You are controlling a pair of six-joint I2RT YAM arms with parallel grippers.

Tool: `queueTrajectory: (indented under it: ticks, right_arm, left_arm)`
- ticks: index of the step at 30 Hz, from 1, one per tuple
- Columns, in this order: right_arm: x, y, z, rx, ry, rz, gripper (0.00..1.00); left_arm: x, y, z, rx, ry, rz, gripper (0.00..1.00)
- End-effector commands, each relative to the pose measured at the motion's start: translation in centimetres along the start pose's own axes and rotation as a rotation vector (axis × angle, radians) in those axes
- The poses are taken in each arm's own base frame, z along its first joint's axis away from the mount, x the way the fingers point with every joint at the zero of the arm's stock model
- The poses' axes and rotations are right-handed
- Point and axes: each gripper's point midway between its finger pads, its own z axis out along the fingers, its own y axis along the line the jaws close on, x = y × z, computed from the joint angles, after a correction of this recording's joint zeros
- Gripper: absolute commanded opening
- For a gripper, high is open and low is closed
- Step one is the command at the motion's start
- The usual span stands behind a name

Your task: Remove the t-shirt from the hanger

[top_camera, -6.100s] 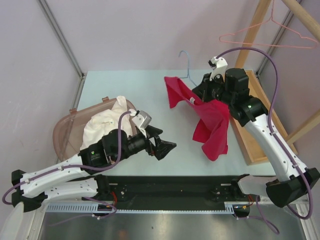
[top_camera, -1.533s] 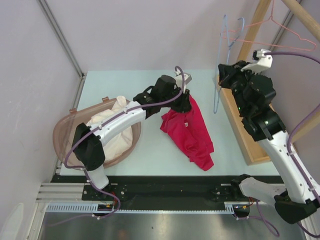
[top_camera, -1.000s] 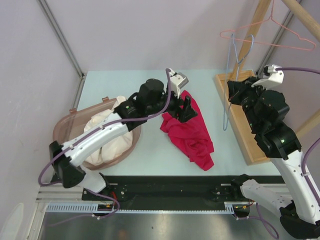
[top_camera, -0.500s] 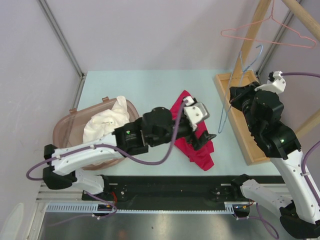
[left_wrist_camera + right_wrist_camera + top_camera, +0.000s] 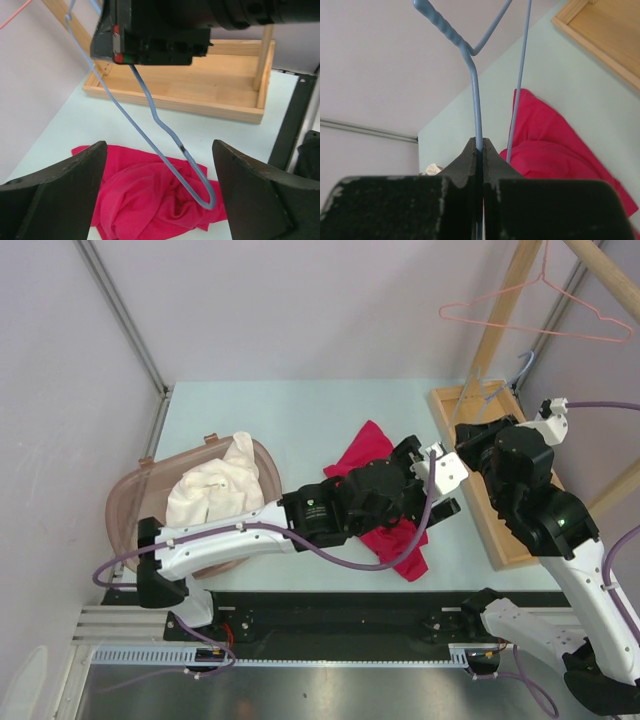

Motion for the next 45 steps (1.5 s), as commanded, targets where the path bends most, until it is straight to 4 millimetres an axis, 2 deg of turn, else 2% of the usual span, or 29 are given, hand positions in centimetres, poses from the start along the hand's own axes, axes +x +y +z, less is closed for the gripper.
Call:
queueTrajectory:
  ticks: [1,5,6,8,9,14,16,18,23,24,27,29,30,31,33,35,36,37,38,40,41,43,45]
  right_arm:
    - [-0.6,0.0,-0.3,0.014,-0.034,0.063,0.0]
    - [-0.6,-0.7,-0.4,0.047,-0.046,0.078,0.0]
    - [-0.5,-0.8,-0.4,0.054,-0.046,0.085,0.0]
    - [-0.2,-0.8,-0.3,0.056,-0.039,0.081,0.0]
    - [-0.1,-0.7,-0.3,0.054,-0.034,0.081,0.0]
    - [0.3,-0.7,-0.2,0.063,-0.028,0.075,0.0]
    - [0.4,-0.8,-0.3,0.065,-0.026,0.076,0.0]
    - [0.6,-0.9,-0.3,0.067,-0.02,0.072,0.05]
    - [0.7,-0.8,-0.4,0.055,-0.016,0.054,0.26]
    - [0.7,-0.7,-0.4,0.048,-0.012,0.047,0.35]
    - [0.7,-0.1,-0.7,0.005,0.003,0.018,0.44]
    - [0.9,0.8,-0.8,-0.047,0.018,-0.004,0.5]
    - [0.9,1.0,-1.0,-0.073,0.02,-0.02,0.57]
    - [1.2,1.5,-1.2,-0.11,0.039,-0.029,0.64]
    - [1.3,2.8,-1.8,-0.187,0.057,-0.056,0.72]
    - [1.1,3.7,-2.1,-0.231,0.059,-0.059,0.8]
    - [1.4,4.4,-2.7,-0.281,0.082,-0.085,0.84]
    - [1.6,4.8,-2.9,-0.317,0.093,-0.105,0.85]
    - [1.5,5.6,-3.2,-0.368,0.085,-0.1,0.88]
    - [2.8,6.7,-4.1,-0.476,0.133,-0.132,0.91]
    - [2.6,7.6,-4.4,-0.525,0.126,-0.119,0.9]
    - [3.6,8.6,-4.9,-0.6,0.169,-0.119,0.91]
    - [4.5,9.7,-5.3,-0.669,0.202,-0.117,0.89]
  left_arm:
    - [-1.3,1.8,0.5,-0.096,0.003,0.033,0.88]
    - [-0.2,2.4,1.2,-0.154,0.037,0.047,0.78]
    - [0.0,2.5,1.4,-0.162,0.043,0.051,0.7]
    - [0.5,2.7,1.7,-0.181,0.055,0.06,0.63]
    - [0.5,2.7,1.8,-0.186,0.056,0.06,0.56]
    - [0.7,3.1,2.0,-0.188,0.06,0.056,0.38]
    - [0.8,3.1,2.1,-0.185,0.064,0.053,0.17]
    - [0.7,3.3,2.1,-0.181,0.063,0.033,0.0]
    - [0.5,3.9,1.5,-0.144,0.046,-0.035,0.0]
    - [0.3,4.1,1.1,-0.139,0.037,-0.058,0.0]
    - [0.5,4.4,0.6,-0.106,0.031,-0.107,0.0]
    - [0.6,5.1,0.2,-0.095,0.025,-0.143,0.0]
    - [0.5,4.9,-0.2,-0.064,0.016,-0.176,0.0]
    - [0.6,5.6,-0.4,-0.068,0.011,-0.194,0.0]
    - [0.5,5.5,-1.3,-0.028,-0.011,-0.234,0.0]
    - [0.5,6.4,-1.8,-0.02,-0.029,-0.281,0.0]
    - [0.9,6.0,-2.0,0.014,-0.032,-0.307,0.0]
    - [0.5,6.8,-2.8,0.016,-0.053,-0.328,0.0]
    - [1.2,6.6,-2.9,0.033,-0.045,-0.365,0.0]
    - [0.6,6.7,-3.5,0.097,-0.092,-0.409,0.0]
    - [1.0,6.5,-4.2,0.117,-0.099,-0.446,0.0]
    - [0.3,6.7,-4.9,0.148,-0.147,-0.473,0.0]
    - [0.6,6.5,-5.6,0.163,-0.155,-0.502,0.0]
